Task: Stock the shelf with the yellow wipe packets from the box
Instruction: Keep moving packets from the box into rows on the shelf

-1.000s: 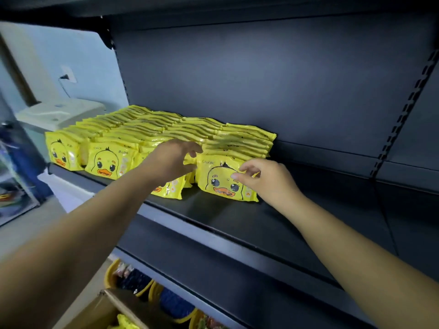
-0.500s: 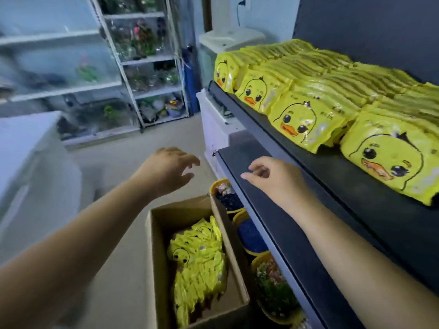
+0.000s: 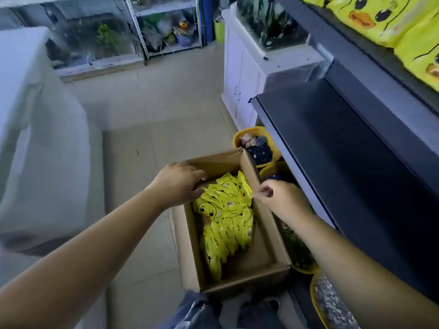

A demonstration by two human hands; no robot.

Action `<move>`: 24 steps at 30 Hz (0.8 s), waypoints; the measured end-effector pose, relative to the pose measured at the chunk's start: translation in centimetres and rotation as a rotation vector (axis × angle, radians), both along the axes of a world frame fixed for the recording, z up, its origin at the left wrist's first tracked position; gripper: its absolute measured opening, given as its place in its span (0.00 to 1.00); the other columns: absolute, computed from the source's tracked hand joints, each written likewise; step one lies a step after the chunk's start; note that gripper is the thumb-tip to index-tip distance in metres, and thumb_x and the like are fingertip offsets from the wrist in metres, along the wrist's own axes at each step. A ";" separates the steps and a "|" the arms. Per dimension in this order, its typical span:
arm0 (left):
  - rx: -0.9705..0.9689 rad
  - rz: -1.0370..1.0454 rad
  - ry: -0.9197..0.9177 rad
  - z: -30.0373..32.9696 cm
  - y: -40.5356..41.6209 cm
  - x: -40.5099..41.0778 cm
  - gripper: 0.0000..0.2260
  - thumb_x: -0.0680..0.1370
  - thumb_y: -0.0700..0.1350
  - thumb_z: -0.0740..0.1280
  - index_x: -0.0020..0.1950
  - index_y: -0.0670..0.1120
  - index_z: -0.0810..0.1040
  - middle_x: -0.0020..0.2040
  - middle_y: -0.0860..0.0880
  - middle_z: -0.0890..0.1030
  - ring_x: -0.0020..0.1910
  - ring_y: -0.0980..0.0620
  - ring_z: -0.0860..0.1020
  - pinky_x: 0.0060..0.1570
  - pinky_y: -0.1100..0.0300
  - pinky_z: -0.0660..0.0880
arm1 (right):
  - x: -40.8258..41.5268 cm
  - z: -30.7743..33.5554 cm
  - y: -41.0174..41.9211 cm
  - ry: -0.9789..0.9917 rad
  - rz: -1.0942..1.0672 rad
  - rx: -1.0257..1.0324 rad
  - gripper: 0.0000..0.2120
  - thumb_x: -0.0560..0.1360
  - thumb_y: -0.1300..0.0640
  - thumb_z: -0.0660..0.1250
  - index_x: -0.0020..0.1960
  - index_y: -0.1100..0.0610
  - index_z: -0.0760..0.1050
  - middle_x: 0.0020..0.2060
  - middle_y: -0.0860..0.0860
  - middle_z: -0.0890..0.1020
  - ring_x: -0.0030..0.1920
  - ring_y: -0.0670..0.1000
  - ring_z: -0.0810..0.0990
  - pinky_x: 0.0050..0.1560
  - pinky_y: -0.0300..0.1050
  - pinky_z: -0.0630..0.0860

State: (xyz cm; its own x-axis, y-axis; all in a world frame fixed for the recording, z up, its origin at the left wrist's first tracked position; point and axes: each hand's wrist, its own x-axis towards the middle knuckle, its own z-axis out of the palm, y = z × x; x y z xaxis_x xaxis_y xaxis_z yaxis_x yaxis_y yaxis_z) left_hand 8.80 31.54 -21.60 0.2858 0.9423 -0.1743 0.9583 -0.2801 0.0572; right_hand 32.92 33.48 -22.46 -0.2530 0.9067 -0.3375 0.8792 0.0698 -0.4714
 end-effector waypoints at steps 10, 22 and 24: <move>-0.278 -0.059 -0.056 -13.4 2.7 -4.8 0.15 0.77 0.55 0.59 0.62 0.52 0.73 0.57 0.53 0.78 0.59 0.49 0.72 0.56 0.58 0.66 | -4.6 -12.9 -0.8 -0.065 -0.156 -0.242 0.14 0.74 0.47 0.66 0.53 0.56 0.77 0.49 0.51 0.82 0.48 0.51 0.79 0.43 0.42 0.72; -0.148 -0.091 -0.121 -29.5 4.5 -6.7 0.18 0.69 0.56 0.59 0.39 0.45 0.82 0.37 0.47 0.82 0.43 0.44 0.81 0.49 0.51 0.74 | -10.8 -33.5 7.2 0.092 -0.236 -0.392 0.13 0.73 0.52 0.68 0.53 0.60 0.78 0.50 0.56 0.82 0.52 0.55 0.79 0.50 0.42 0.73; -0.082 -0.102 -0.133 -30.6 4.6 -6.8 0.16 0.71 0.56 0.60 0.40 0.46 0.82 0.39 0.49 0.82 0.45 0.45 0.81 0.50 0.56 0.67 | -12.2 -36.0 8.8 0.144 -0.229 -0.371 0.14 0.73 0.53 0.69 0.54 0.61 0.78 0.51 0.57 0.82 0.53 0.55 0.79 0.54 0.44 0.75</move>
State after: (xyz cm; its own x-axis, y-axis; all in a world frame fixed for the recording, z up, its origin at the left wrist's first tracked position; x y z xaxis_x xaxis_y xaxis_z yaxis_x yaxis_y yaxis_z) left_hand 2.03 36.13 -52.23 0.4051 0.8913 -0.2036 0.9075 -0.3650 0.2080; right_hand 20.76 42.27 -58.51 -0.1280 0.7690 -0.6263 0.7762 -0.3154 -0.5460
